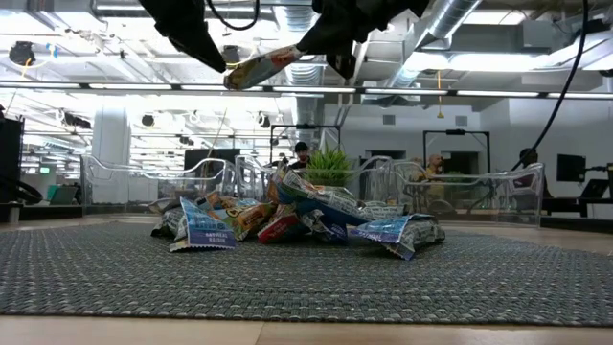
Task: Pick and place Granola Bars by type
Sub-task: Put the red granola bar into the top left transparent bin
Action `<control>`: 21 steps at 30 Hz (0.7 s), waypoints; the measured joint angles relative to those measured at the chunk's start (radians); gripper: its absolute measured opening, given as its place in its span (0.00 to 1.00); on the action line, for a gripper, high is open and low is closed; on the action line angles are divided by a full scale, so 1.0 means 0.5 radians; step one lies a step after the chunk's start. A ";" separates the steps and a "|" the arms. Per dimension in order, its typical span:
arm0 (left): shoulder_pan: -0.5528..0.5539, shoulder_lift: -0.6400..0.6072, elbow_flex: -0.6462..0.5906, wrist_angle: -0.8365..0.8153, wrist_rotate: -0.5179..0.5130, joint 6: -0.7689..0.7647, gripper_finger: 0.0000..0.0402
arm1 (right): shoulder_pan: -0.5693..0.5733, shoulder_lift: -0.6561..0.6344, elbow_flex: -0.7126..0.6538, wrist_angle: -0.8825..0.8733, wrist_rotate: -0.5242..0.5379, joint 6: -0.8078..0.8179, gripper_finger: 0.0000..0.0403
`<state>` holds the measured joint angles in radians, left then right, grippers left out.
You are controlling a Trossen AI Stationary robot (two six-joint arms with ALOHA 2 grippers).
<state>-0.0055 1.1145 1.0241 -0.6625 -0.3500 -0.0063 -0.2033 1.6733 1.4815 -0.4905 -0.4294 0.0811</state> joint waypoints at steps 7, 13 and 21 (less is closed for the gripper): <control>0.006 0.069 0.002 0.123 0.112 0.150 0.35 | 0.000 0.000 0.000 0.041 -0.030 -0.005 0.00; 0.012 0.226 0.028 0.144 0.092 0.153 0.35 | 0.000 0.000 0.000 0.062 -0.063 -0.003 0.00; 0.040 0.363 0.146 0.165 -0.013 0.262 0.35 | 0.000 0.000 0.000 0.071 -0.079 -0.003 0.00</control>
<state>0.0144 1.2957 1.0969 -0.5799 -0.3564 0.1247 -0.2031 1.6735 1.4815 -0.4549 -0.4687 0.0796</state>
